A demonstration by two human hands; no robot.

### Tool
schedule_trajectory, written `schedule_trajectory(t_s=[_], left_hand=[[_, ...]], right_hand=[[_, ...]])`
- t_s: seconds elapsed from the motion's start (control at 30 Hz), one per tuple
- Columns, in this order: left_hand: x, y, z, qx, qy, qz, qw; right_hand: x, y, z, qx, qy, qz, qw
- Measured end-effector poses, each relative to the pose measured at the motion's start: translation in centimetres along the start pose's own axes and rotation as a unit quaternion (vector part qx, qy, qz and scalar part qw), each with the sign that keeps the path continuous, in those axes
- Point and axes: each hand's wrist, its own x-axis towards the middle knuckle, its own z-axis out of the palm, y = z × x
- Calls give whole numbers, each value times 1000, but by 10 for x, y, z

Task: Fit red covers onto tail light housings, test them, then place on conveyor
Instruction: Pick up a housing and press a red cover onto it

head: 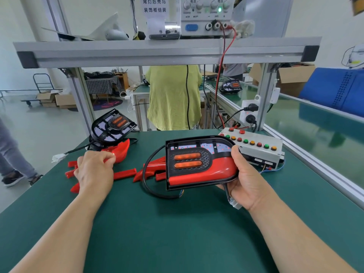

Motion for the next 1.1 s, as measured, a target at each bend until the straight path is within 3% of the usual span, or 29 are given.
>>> schedule_trajectory(t_s=[0.13, 0.27, 0.53, 0.73, 0.9, 1.0, 1.1], left_hand=[[-9, 18, -5, -112, 45, 131, 984], [-29, 43, -6, -213, -17, 165, 963], [-61, 81, -15, -282, -60, 299, 910], [-74, 101, -11, -301, -131, 271, 905], [-81, 114, -3, -330, -128, 217, 910], [-81, 114, -1, -267, -115, 239, 926], [-83, 115, 2, -230, -151, 254, 927]], right_hand=[[-1, 1, 1, -7, -9, -5, 1000], [-1, 3, 4, -12, -7, -7, 1000], [-3, 3, 9, -43, -10, -5, 999], [-4, 3, 10, -41, -33, -17, 998], [-6, 4, 10, -95, -51, -60, 992], [-7, 9, 12, -125, -53, -67, 989], [-6, 13, 12, -162, -43, -81, 983]])
